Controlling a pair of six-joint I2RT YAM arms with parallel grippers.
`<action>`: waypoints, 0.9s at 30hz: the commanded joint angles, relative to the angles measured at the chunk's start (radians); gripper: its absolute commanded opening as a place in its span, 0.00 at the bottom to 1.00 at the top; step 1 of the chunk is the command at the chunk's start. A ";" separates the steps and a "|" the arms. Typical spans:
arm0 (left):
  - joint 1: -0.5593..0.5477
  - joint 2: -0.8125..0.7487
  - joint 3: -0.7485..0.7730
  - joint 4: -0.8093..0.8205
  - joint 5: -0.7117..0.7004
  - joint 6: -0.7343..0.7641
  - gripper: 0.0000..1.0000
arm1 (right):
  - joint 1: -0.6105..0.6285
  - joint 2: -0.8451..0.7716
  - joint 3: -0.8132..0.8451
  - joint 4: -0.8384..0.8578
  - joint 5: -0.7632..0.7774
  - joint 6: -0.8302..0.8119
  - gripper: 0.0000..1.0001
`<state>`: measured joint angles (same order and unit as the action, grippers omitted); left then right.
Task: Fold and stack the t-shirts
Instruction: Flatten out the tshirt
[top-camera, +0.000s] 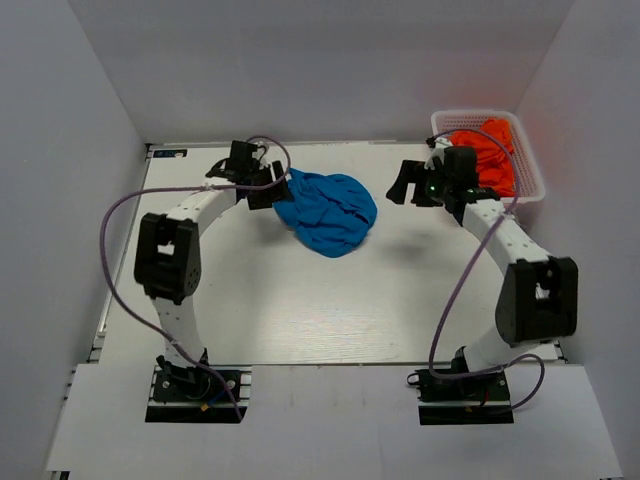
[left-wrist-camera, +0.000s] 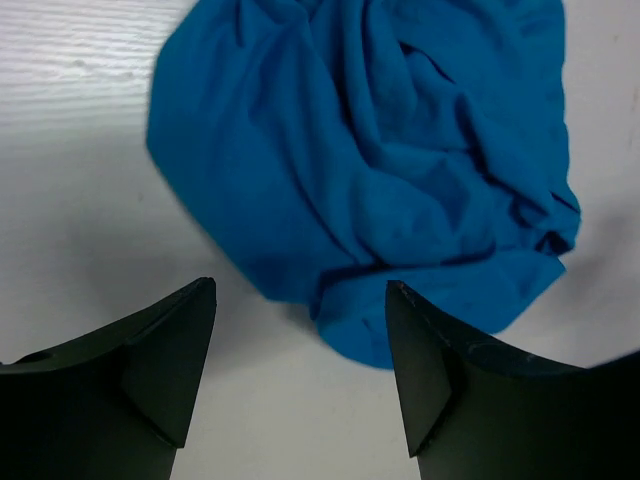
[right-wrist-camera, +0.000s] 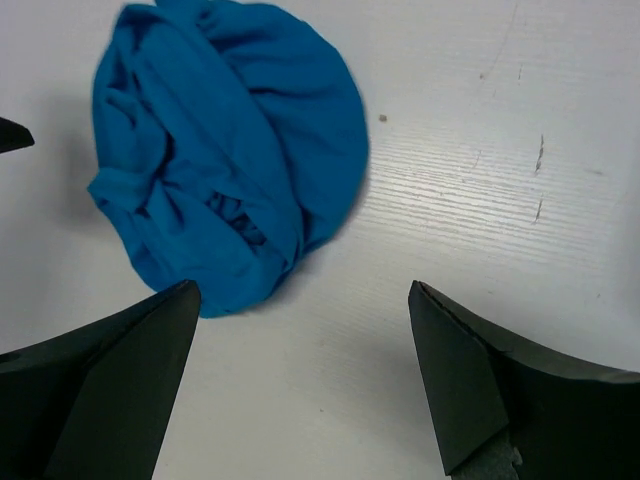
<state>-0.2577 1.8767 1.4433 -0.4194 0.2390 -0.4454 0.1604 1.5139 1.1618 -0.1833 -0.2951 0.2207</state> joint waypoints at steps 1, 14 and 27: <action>-0.028 0.083 0.146 -0.077 0.083 0.030 0.78 | 0.016 0.083 0.085 -0.038 0.056 0.006 0.90; -0.101 0.203 0.169 -0.072 0.072 0.059 0.26 | 0.021 0.341 0.278 -0.038 0.195 0.157 0.90; -0.101 -0.066 0.154 -0.113 -0.076 0.114 0.00 | 0.119 0.588 0.483 -0.101 0.129 0.106 0.76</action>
<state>-0.3599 1.9480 1.5921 -0.5133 0.2436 -0.3645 0.2481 2.0819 1.6012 -0.2630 -0.1436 0.3370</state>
